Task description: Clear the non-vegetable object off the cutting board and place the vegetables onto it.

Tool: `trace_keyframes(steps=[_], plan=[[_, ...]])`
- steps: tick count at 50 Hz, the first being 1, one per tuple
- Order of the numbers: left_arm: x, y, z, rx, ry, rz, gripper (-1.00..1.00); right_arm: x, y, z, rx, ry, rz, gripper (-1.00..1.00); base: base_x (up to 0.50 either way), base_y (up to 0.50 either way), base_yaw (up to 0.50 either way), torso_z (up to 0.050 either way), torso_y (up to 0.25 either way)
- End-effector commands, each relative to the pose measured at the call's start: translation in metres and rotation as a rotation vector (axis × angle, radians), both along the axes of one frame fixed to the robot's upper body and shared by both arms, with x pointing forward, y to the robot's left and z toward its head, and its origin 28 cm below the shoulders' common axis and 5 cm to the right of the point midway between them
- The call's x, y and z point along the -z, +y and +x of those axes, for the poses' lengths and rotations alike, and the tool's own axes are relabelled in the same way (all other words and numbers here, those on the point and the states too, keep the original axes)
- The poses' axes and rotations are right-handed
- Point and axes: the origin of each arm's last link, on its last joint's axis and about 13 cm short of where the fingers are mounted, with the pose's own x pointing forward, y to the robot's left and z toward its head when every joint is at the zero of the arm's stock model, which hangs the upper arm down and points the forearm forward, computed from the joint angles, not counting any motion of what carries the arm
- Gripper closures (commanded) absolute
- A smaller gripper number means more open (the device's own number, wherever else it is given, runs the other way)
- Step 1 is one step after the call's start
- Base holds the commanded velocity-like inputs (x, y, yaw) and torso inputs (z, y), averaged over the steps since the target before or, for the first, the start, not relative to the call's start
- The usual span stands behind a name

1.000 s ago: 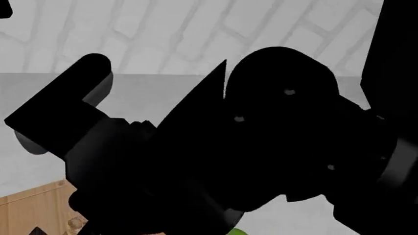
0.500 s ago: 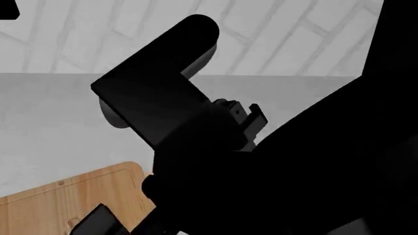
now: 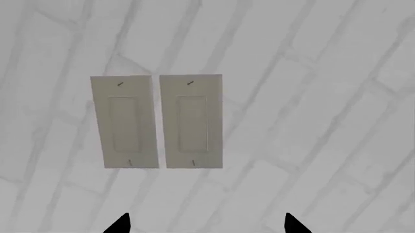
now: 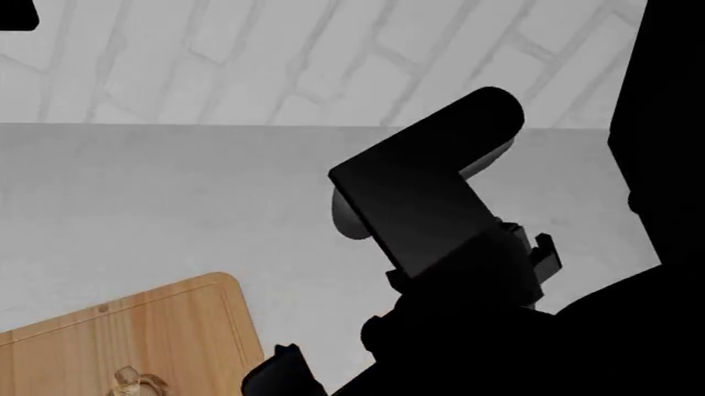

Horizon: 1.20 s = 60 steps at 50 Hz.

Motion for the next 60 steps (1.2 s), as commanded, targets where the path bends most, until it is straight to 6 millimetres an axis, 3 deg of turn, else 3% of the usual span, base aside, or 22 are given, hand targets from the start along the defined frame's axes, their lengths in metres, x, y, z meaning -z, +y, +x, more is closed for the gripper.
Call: trace_keyframes(steps=[1, 30, 60], plan=[[-0.002, -0.004, 0.0, 0.064, -0.022, -0.032, -1.0, 0.014, -0.003, 0.0, 0.006, 0.007, 0.023, -1.0, 0.0, 0.0, 0.0, 0.0, 0.0], [-0.004, -0.002, -0.003, 0.056, -0.029, -0.032, -1.0, 0.047, -0.012, 0.005, 0.052, 0.133, 0.13, -1.0, 0.0, 0.0, 0.0, 0.0, 0.0], [-0.001, -0.003, -0.003, 0.057, -0.023, -0.036, -1.0, 0.075, -0.013, 0.005, 0.065, 0.186, 0.116, -1.0, 0.0, 0.0, 0.0, 0.0, 0.0]])
